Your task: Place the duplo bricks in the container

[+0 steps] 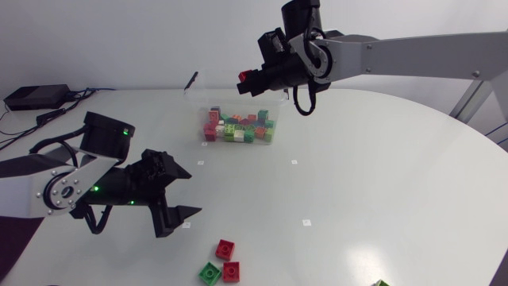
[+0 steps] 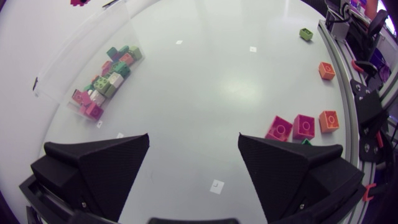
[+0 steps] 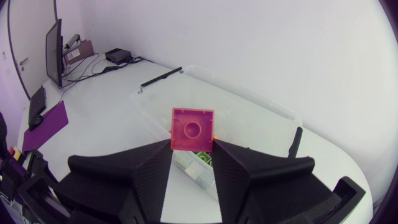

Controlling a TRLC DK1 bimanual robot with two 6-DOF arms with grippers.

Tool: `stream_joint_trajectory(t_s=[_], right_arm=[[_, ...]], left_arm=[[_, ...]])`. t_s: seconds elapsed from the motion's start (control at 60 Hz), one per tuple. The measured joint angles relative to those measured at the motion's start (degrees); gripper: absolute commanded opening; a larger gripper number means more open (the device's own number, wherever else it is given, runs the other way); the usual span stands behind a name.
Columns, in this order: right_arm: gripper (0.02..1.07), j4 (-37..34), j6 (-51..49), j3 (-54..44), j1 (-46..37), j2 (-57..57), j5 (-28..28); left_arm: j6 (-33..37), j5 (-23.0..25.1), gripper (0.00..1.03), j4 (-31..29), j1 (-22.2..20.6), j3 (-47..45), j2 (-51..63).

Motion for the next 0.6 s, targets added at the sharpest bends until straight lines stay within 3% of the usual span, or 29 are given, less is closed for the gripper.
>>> stream_joint_trajectory(t_s=[0.417,0.5,0.567,0.583,0.6], right_arm=[[0.39,0.3,1.5,8.1,0.0,6.0,2.2],[0.55,0.2,1.5,9.5,0.0,7.3,2.8],[0.95,-1.0,1.9,11.0,0.0,8.3,3.3],[1.03,-1.3,2.0,11.6,0.0,8.6,3.5],[1.03,-1.5,2.3,12.1,0.0,8.9,3.8]], left_arm=[[1.9,0.1,1.0,-0.8,-2.9,-4.9,-4.5],[2.1,0.2,1.0,-1.1,-2.9,-5.9,-5.2],[2.1,0.2,1.0,-1.8,-3.1,-6.2,-5.8],[2.1,0.2,1.0,-2.0,-3.3,-6.2,-6.1],[2.1,0.2,1.0,-2.1,-3.4,-6.2,-6.3]])
